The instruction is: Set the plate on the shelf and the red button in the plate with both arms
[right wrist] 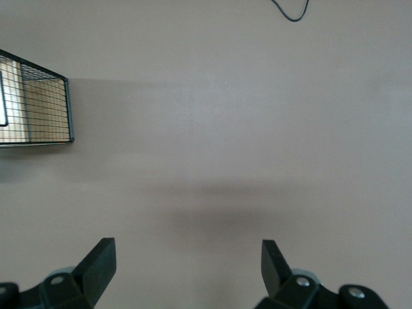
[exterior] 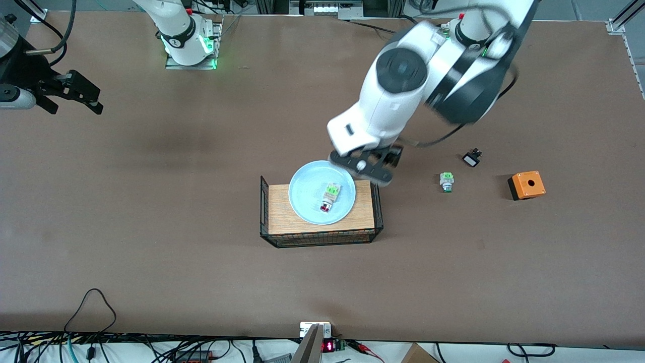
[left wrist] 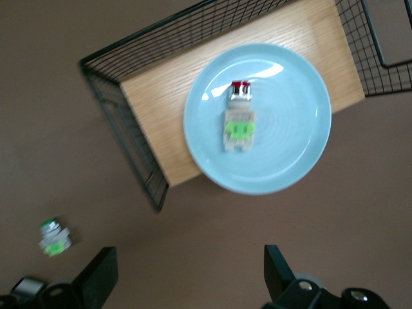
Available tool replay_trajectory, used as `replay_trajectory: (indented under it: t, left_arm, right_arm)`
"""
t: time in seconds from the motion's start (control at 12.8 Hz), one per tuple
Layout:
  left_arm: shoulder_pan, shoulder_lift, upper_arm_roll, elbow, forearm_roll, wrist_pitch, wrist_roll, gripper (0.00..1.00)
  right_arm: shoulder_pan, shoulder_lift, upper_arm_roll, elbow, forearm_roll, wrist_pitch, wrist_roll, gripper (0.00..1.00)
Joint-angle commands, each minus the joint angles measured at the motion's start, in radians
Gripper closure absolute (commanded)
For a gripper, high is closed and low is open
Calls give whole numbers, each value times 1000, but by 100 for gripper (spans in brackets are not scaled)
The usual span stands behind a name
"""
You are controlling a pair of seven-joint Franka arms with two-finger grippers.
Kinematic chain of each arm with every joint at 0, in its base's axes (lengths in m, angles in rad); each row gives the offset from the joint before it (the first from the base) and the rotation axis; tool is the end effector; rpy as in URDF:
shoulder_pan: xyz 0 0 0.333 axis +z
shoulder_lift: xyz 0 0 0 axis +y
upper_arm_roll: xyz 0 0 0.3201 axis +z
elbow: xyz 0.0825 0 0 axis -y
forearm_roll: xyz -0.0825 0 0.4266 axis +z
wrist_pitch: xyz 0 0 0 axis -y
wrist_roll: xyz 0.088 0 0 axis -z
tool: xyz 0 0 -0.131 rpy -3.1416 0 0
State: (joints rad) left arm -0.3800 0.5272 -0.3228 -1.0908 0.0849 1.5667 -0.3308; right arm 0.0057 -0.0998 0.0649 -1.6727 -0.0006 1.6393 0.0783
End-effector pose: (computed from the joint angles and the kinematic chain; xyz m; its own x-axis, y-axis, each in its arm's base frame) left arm 0.6080 -0.4230 0.5083 0.9431 -0.3287 -0.0512 -0.3255 -0.9435 0.0621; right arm 0.5720 0.0420 0.6163 0.9978 -0.0077 0.0665 -0.0078 -1.0000 0.0019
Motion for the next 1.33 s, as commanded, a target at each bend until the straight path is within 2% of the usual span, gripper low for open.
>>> replay_trajectory:
  t: [0.0,0.31,0.47,0.7,0.78,0.94,1.02,1.09,1.25]
  left_arm:
    - [67,-85,2,-37,15,-97,1,0]
    - [191,-125,5,-41,15,-221,10,0]
    - [283,-141,5,-41,-2,-228,12,0]
    - [404,-157,10,-99,-34,-168,27,0]
    - [424,-212,13,-169,-33,-93,65,0]
    - [435,-394,98,-408,-43,34,224,0]
    - [435,-473,117,-511,-45,68,281,0]
    - [434,-519,138,-567,-45,79,289,0]
    - [428,-553,194,-606,-45,81,291,0]
  right_arm:
    - [10,3,3,21,-21,-19,6,0]
    - [8,3,1,19,-16,-18,12,0]
    - [8,3,1,19,-16,-18,12,0]
    - [8,3,1,21,-15,-18,14,0]
    - [7,3,1,21,-15,-18,17,0]
    - [8,2,1,19,-13,-19,17,0]
    - [7,2,1,19,-13,-19,18,0]
    - [7,2,0,21,-13,-19,18,0]
    - [5,2,-4,21,-13,-18,17,0]
